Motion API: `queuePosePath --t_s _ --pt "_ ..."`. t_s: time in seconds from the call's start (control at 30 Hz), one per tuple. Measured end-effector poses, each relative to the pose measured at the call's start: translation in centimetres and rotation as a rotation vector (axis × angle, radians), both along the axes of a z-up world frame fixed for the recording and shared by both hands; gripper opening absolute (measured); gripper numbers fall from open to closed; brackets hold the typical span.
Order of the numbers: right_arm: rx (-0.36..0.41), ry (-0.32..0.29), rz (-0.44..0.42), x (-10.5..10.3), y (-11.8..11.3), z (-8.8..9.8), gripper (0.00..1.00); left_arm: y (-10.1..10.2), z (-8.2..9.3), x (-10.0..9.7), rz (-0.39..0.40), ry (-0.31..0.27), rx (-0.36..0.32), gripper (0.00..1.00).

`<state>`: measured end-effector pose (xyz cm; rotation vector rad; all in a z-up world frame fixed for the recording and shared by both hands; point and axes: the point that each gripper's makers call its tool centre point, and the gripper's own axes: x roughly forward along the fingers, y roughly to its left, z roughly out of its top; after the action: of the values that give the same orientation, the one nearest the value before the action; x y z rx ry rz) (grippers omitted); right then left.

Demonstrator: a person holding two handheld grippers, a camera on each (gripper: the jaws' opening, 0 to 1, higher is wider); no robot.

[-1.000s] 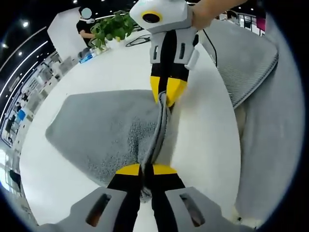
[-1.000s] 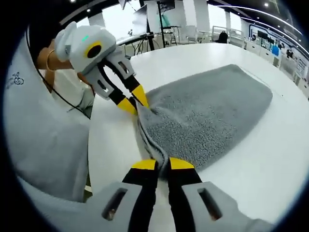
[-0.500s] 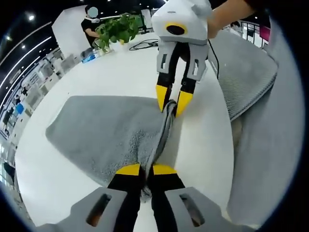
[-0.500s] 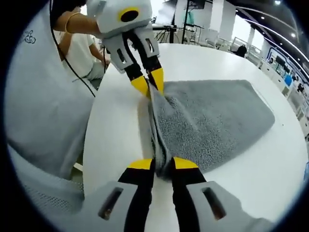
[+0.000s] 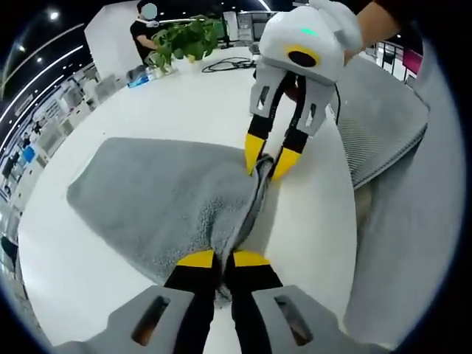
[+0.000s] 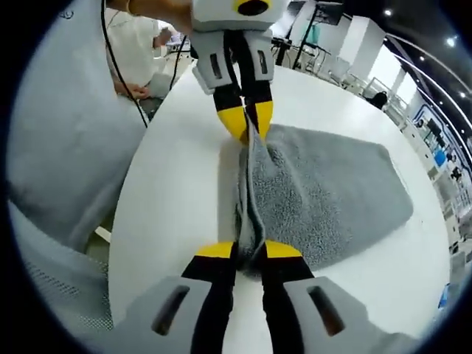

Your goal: Fold the towel on the table until its edges align and the towel forms a compact rectangular stack.

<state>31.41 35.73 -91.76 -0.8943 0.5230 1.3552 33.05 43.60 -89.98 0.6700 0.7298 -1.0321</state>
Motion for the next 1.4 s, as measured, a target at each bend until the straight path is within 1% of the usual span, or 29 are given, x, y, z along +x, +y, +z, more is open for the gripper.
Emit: queuePosePath --t_s 0.03,0.1,0.23,0.33,0.37,0.4,0.53,0.63,0.77,0.83,0.9,0.93,1.0,1.2,1.27,1.4 --pt "0.003 -0.017 0.002 0.1 -0.1 0.1 0.09 0.0 0.0 -0.1 -0.004 -0.002 0.005 0.06" --pt "0.013 -0.009 -0.018 0.0 0.0 -0.1 0.08 0.0 -0.1 -0.1 -0.007 -0.008 0.009 0.06" --pt "0.031 -0.002 -0.064 0.2 0.1 0.0 0.07 0.0 0.0 -0.1 0.003 -0.013 0.008 0.06" --pt "0.05 -0.018 -0.094 0.3 0.1 0.2 0.05 0.0 -0.1 -0.1 0.007 -0.039 0.022 0.06" --pt "0.064 -0.014 -0.113 0.3 0.1 0.3 0.04 0.0 0.0 -0.1 0.011 -0.043 0.022 0.06" --pt "0.089 0.005 -0.147 0.4 0.0 0.5 0.04 0.0 0.0 -0.1 0.015 -0.047 0.02 0.06" --pt "0.109 0.03 -0.172 0.7 -0.2 1.1 0.03 0.0 0.5 0.0 0.03 -0.063 0.003 0.06" --pt "0.111 0.018 -0.173 0.7 -0.3 1.7 0.03 -0.1 0.8 0.1 0.038 -0.075 0.0 0.06" --pt "0.129 0.011 -0.177 0.7 -0.4 2.8 0.03 -0.1 1.8 0.4 0.051 -0.095 -0.011 0.06" --pt "0.15 0.014 -0.189 1.0 -0.4 3.6 0.03 -0.1 2.3 0.5 0.057 -0.105 -0.018 0.06" --pt "0.162 0.012 -0.194 1.1 -0.4 4.3 0.03 -0.1 3.1 0.7 0.06 -0.126 -0.023 0.06" --pt "0.167 0.006 -0.194 1.2 -0.4 4.6 0.03 -0.1 3.3 0.7 0.062 -0.129 -0.024 0.06" --pt "0.179 -0.009 -0.199 1.4 -0.3 5.1 0.03 -0.1 4.3 1.1 0.073 -0.16 -0.03 0.06" --pt "0.211 -0.036 -0.205 1.9 -0.5 7.0 0.03 -0.1 5.9 1.4 0.09 -0.193 -0.041 0.06" --pt "0.228 -0.036 -0.214 2.0 -0.5 7.8 0.03 -0.2 6.7 1.5 0.095 -0.227 -0.047 0.06" --pt "0.253 -0.045 -0.231 2.1 -0.5 9.2 0.03 -0.2 8.0 1.5 0.102 -0.262 -0.054 0.06"
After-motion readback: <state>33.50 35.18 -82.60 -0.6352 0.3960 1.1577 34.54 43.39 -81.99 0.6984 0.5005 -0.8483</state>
